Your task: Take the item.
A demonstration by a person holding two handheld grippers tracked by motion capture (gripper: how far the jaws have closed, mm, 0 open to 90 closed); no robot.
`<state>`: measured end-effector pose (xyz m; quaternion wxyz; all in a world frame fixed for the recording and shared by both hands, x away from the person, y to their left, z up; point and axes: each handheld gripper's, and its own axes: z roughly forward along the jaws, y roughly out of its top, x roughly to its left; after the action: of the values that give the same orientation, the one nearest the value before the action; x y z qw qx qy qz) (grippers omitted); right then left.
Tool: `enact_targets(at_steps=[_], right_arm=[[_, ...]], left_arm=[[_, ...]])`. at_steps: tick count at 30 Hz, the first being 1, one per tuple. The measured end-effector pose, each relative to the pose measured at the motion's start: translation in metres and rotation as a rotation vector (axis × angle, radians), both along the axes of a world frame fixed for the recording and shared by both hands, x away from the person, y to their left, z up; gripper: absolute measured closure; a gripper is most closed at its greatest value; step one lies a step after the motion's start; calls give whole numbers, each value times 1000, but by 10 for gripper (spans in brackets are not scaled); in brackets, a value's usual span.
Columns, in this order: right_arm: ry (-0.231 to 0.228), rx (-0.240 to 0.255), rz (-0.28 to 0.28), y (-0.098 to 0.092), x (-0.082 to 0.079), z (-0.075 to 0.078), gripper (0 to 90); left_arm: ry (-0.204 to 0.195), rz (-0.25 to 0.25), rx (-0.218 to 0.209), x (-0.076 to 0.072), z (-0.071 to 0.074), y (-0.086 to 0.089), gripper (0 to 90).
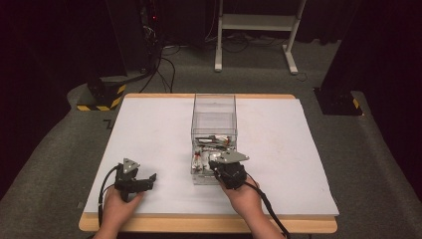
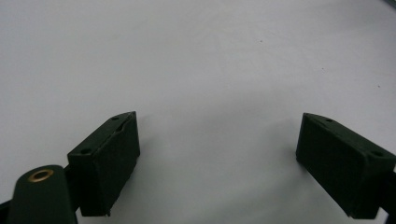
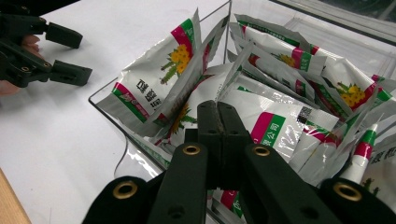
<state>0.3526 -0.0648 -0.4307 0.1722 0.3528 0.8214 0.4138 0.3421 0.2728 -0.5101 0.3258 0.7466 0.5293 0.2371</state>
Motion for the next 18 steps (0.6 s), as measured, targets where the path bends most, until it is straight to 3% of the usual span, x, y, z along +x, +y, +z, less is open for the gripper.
enact_targets(at_steps=[18], right_arm=[[-70,63,-19,-11,-5,10,900]], left_arm=[[-2,1,2,0,0,0,136]])
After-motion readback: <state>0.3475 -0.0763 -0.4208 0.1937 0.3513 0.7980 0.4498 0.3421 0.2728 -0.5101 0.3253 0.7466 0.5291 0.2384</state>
